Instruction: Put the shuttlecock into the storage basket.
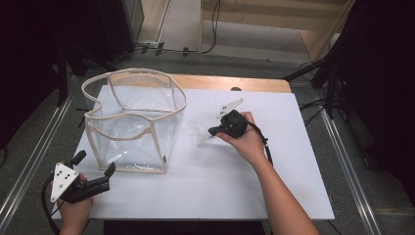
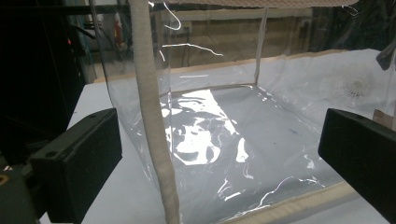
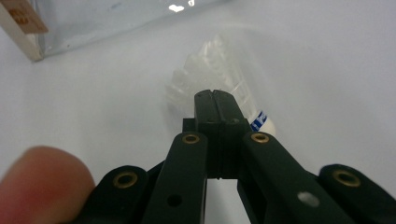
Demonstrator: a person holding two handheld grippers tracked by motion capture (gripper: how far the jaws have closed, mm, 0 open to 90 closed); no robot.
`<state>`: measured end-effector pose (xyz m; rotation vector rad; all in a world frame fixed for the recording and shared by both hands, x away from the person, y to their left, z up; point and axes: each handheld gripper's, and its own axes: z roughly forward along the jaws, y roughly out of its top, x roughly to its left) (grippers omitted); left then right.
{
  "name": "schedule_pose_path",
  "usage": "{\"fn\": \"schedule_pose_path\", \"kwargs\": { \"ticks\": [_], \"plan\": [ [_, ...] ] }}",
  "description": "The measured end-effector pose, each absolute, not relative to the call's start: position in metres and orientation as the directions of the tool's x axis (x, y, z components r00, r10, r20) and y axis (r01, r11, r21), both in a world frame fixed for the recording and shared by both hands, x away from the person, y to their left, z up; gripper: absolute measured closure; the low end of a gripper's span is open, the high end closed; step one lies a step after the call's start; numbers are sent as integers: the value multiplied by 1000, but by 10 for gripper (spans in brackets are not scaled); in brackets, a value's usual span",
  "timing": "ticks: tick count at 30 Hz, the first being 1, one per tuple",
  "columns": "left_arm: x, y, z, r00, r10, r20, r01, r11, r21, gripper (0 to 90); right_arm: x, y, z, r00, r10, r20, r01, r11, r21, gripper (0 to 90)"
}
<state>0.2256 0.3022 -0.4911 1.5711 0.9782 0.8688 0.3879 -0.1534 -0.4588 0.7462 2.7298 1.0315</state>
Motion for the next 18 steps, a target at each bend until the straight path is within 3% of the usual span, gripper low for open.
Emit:
{"fn": "schedule_pose_path", "kwargs": {
  "ticks": [7, 18],
  "plan": [
    [226, 302, -491, 401, 915, 53, 158, -125, 979, 3, 380, -147, -468, -896, 440, 57, 379, 691, 615, 877],
    [226, 302, -491, 403, 914, 50, 157, -123, 980, 3, 392, -129, -482, -882, 468, 53, 403, 690, 601, 878]
  ]
}}
